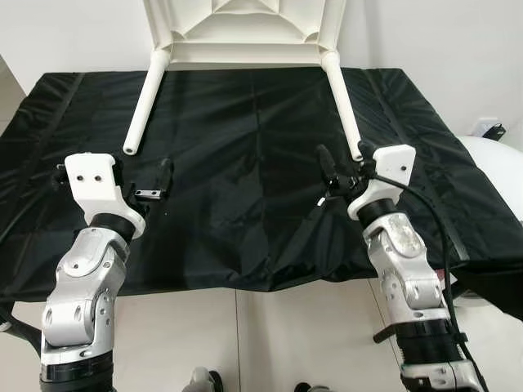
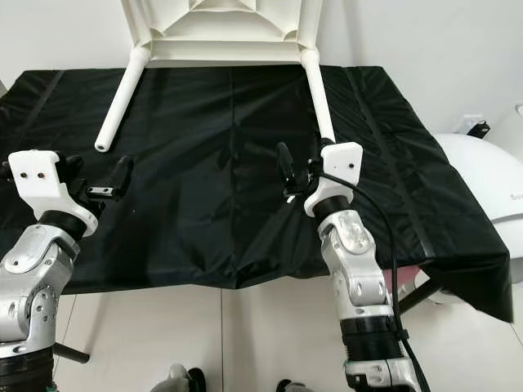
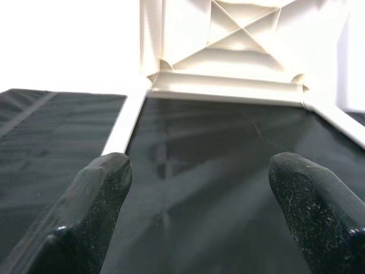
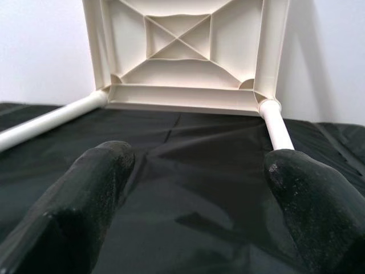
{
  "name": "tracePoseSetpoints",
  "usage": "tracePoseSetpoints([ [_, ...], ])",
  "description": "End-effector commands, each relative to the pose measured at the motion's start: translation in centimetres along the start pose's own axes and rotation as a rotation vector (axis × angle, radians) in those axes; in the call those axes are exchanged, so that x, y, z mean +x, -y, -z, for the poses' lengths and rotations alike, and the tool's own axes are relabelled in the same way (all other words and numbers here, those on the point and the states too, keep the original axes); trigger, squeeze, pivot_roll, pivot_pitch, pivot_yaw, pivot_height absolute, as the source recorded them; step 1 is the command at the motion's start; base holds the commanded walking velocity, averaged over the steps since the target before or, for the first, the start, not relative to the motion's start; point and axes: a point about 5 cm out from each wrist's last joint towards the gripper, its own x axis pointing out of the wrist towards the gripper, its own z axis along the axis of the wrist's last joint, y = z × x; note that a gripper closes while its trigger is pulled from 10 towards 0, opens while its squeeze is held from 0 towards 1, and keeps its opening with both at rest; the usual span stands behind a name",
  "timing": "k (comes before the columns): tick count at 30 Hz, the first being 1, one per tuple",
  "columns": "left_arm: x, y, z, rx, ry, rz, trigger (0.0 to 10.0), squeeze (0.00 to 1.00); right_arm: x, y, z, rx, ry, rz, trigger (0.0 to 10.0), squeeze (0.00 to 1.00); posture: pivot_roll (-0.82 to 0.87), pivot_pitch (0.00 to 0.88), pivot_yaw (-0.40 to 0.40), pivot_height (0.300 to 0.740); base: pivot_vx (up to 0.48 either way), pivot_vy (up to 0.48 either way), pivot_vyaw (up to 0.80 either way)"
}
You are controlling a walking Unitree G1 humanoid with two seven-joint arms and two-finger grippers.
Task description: Building children table
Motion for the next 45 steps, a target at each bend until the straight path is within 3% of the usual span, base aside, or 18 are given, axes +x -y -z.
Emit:
tracePoseSetpoints([
  [1,-0.3,0.0,0.8,0.007,-0.015,-0.003,10.0,0.0,-0.4,-0.2,0.5,-0.026,-0.006,-0.015,10.0,0.0,0.0,0.091,0.006,0.74,0.0,0.0,0.0],
  [3,-0.5,0.2,1.8,0.028,-0.04,-0.002,10.0,0.0,-0.9,-0.4,1.4,-0.057,-0.023,-0.023,10.0,0.0,0.0,0.092,0.007,0.74,0.0,0.0,0.0],
  [18,-0.4,0.9,1.4,-0.017,0.001,0.029,10.0,0.0,-1.5,-0.7,1.2,-0.08,-0.019,-0.009,10.0,0.0,-0.01,0.099,0.014,0.74,0.0,0.0,0.0],
  [45,0.4,1.8,2.1,-0.031,0.009,0.057,10.0,0.0,-1.0,-0.4,1.3,-0.106,-0.019,-0.002,10.0,0.0,-0.03,0.063,-0.003,0.74,0.0,0.0,0.0],
])
